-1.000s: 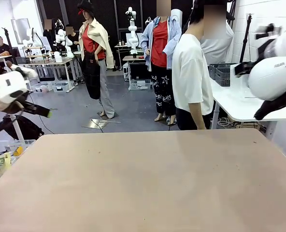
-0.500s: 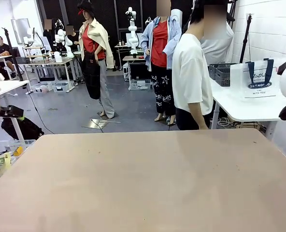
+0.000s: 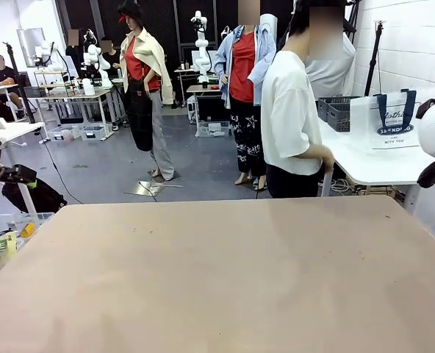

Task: Transfer purchased items from the store into the shopping bag.
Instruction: Open the Reusable shopping bag in the center of the table.

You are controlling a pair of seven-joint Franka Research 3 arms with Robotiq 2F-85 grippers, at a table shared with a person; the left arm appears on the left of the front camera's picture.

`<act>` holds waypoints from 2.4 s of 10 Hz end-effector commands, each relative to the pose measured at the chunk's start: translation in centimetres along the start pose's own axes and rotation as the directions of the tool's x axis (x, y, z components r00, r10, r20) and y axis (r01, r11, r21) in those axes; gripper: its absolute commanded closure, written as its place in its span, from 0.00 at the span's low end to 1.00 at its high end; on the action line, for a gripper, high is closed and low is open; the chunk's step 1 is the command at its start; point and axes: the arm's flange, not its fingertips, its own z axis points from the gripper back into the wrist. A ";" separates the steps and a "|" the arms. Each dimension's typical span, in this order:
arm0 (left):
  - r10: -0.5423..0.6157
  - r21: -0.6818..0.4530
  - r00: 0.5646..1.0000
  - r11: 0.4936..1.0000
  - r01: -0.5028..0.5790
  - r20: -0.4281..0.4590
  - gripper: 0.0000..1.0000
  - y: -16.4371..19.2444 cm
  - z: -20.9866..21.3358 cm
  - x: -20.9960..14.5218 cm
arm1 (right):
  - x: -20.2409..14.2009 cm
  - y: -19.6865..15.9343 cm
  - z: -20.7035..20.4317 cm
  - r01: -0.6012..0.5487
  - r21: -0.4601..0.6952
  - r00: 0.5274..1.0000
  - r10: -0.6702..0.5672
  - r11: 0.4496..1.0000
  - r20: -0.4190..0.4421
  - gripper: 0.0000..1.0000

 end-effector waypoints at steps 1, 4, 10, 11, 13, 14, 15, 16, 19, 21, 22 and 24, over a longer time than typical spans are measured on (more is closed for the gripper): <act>0.011 -0.010 1.000 1.000 -0.010 0.007 0.00 0.4 0.5 -0.1 | 0.3 -0.6 0.2 0.004 -0.002 1.000 -0.004 1.000 0.004 0.00; 0.011 -0.010 1.000 1.000 -0.010 0.007 0.00 0.4 0.5 -0.1 | 0.3 -0.6 0.2 0.004 -0.002 1.000 -0.004 1.000 0.004 0.00; 0.011 -0.010 1.000 1.000 -0.010 0.007 0.00 0.4 0.5 -0.1 | 0.3 -0.6 0.2 0.004 -0.002 1.000 -0.004 1.000 0.004 0.00; 0.011 -0.010 1.000 1.000 -0.010 0.007 0.00 0.4 0.5 -0.1 | 0.3 -0.6 0.2 0.004 -0.002 1.000 -0.004 1.000 0.004 0.00; 0.011 -0.010 1.000 1.000 -0.010 0.007 0.00 0.4 0.5 -0.1 | 0.3 -0.6 0.2 0.004 -0.002 1.000 -0.004 1.000 0.004 0.00; 0.011 -0.010 1.000 1.000 -0.010 0.007 0.00 0.4 0.5 -0.1 | 0.3 -0.6 0.2 0.004 -0.002 1.000 -0.004 1.000 0.004 0.00; 0.011 -0.010 1.000 1.000 -0.010 0.007 0.00 0.4 0.5 -0.1 | 0.3 -0.6 0.2 0.004 -0.002 1.000 -0.004 1.000 0.004 0.00; 0.011 -0.010 1.000 1.000 -0.010 0.007 0.00 0.4 0.5 -0.1 | 0.3 -0.6 0.2 0.004 -0.002 1.000 -0.004 1.000 0.004 0.00; 0.011 -0.010 1.000 1.000 -0.010 0.007 0.00 0.4 0.5 -0.1 | 0.3 -0.6 0.2 0.004 -0.002 1.000 -0.004 1.000 0.004 0.00; 0.011 -0.010 1.000 1.000 -0.010 0.007 0.00 0.4 0.5 -0.1 | 0.3 -0.6 0.2 0.004 -0.002 1.000 -0.004 1.000 0.004 0.00; 0.011 -0.010 1.000 1.000 -0.010 0.007 0.00 0.4 0.5 -0.1 | 0.3 -0.6 0.2 0.004 -0.002 1.000 -0.004 1.000 0.004 0.00; 0.011 -0.010 1.000 1.000 -0.010 0.007 0.00 0.4 0.5 -0.1 | 0.3 -0.6 0.2 0.004 -0.002 1.000 -0.004 1.000 0.004 0.00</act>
